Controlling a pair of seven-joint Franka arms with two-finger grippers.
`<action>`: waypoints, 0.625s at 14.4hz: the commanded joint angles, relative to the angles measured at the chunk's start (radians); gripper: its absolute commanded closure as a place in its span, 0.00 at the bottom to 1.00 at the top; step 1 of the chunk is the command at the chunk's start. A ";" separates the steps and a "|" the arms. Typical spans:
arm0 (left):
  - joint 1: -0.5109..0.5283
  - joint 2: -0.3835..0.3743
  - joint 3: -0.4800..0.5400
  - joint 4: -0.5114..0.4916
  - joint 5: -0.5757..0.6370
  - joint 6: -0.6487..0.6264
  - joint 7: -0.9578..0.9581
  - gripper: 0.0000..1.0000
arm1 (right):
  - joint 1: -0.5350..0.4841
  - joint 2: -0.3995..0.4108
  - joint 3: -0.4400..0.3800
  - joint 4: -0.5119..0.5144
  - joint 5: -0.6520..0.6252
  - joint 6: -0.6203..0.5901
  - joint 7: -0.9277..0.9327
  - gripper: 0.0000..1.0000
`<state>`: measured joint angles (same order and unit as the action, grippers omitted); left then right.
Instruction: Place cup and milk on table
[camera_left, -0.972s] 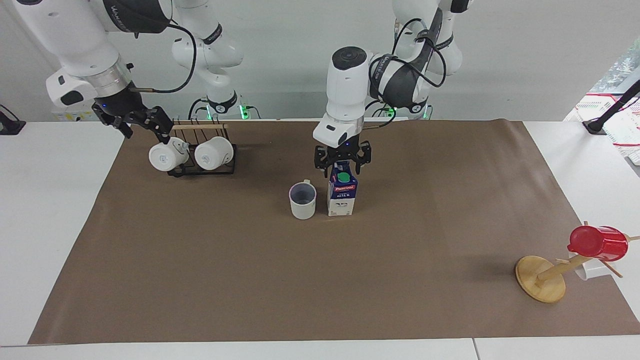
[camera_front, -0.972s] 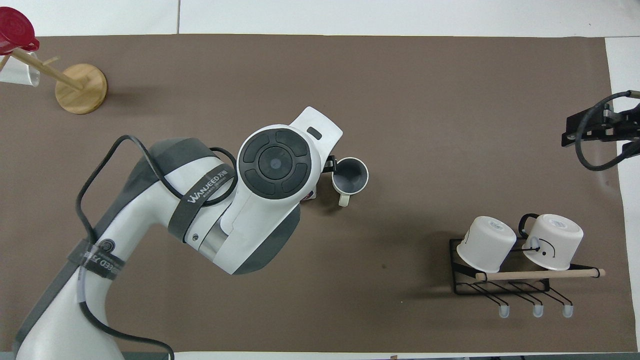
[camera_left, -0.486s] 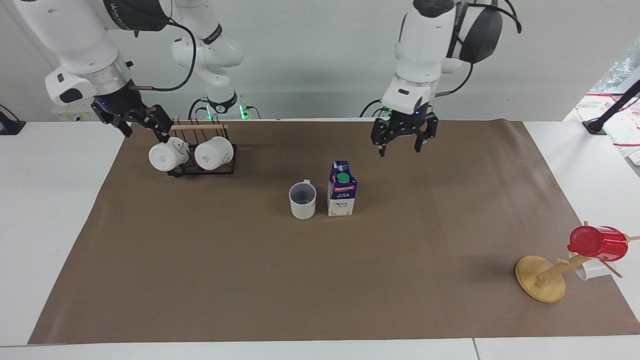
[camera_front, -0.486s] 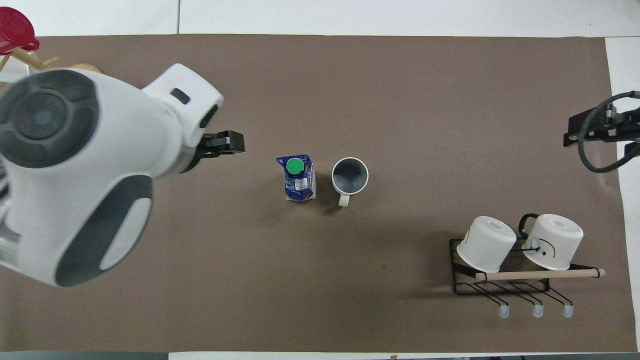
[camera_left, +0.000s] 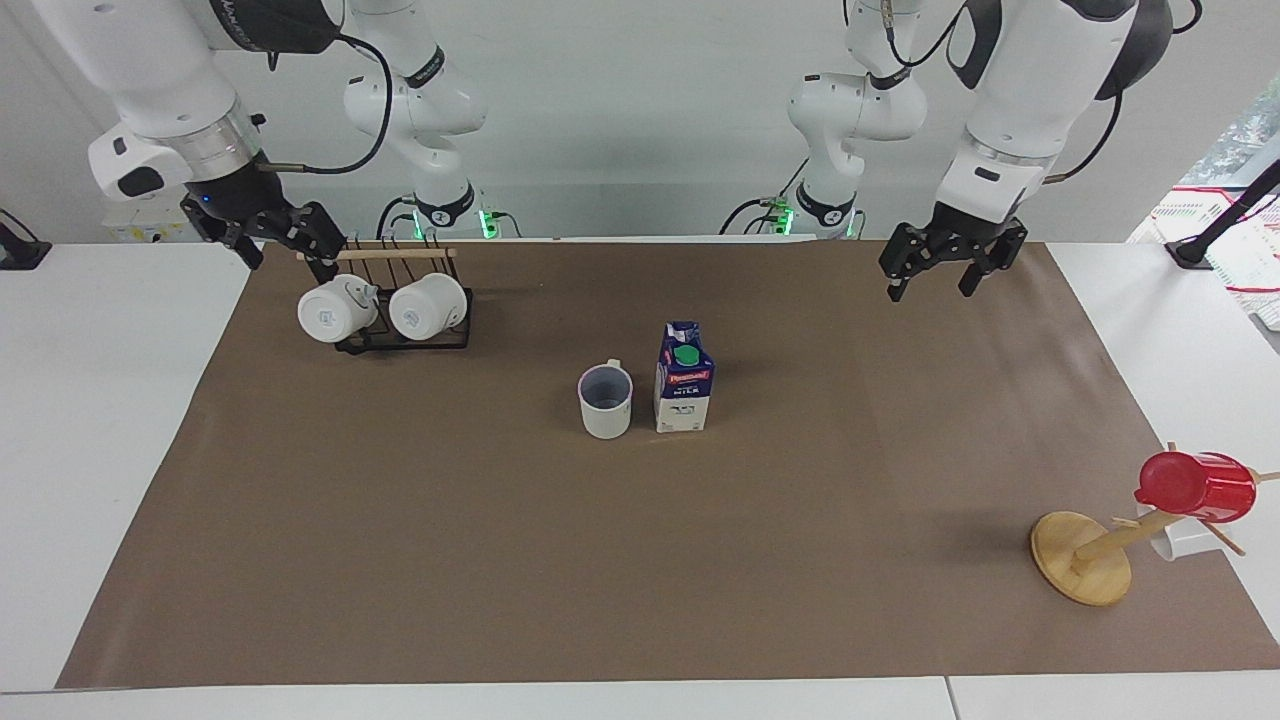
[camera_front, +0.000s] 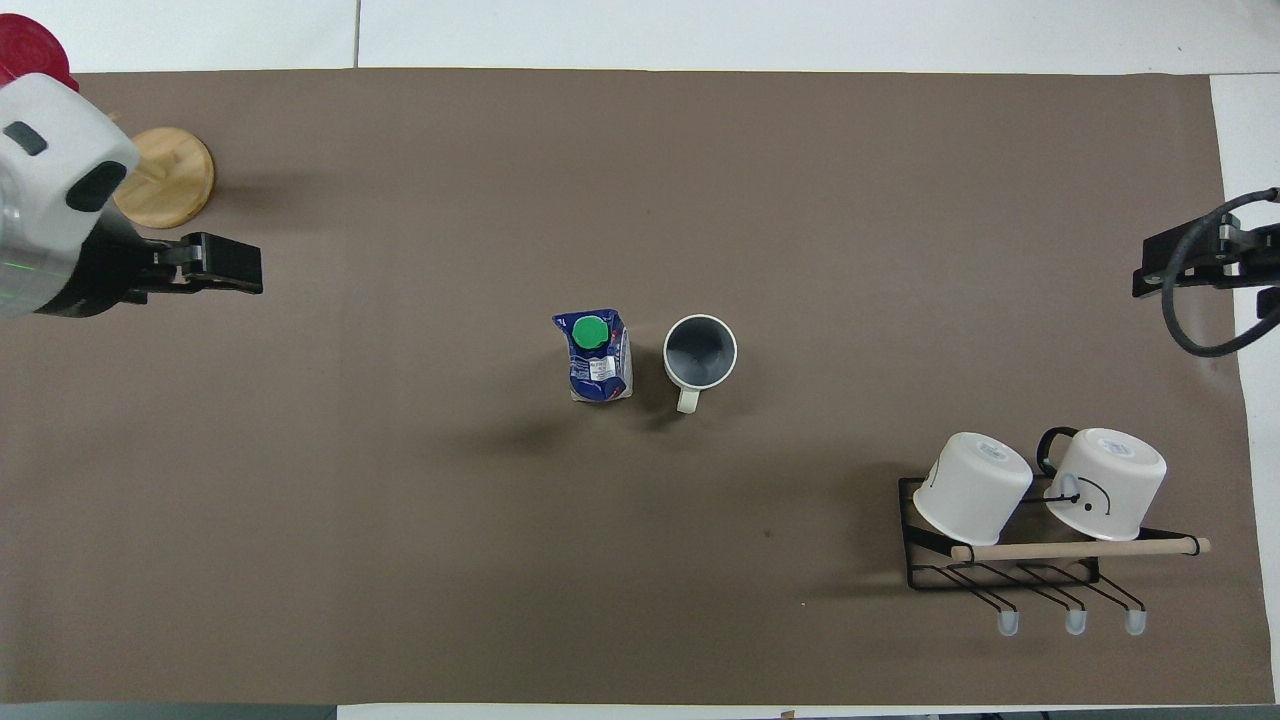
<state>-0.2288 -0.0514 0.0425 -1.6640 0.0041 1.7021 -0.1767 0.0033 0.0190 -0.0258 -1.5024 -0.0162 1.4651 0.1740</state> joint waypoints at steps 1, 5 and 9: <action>0.071 0.036 -0.006 0.119 -0.022 -0.120 0.109 0.00 | -0.009 -0.007 0.012 0.013 -0.021 -0.032 -0.028 0.00; 0.131 0.061 -0.004 0.185 -0.024 -0.220 0.172 0.00 | -0.008 -0.013 0.012 -0.001 -0.021 -0.032 -0.027 0.00; 0.174 0.054 -0.003 0.190 -0.038 -0.251 0.183 0.00 | -0.011 -0.014 0.020 -0.006 -0.018 -0.023 -0.024 0.00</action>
<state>-0.0832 -0.0112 0.0437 -1.5120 -0.0048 1.4986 -0.0181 0.0036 0.0188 -0.0199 -1.4949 -0.0242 1.4480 0.1664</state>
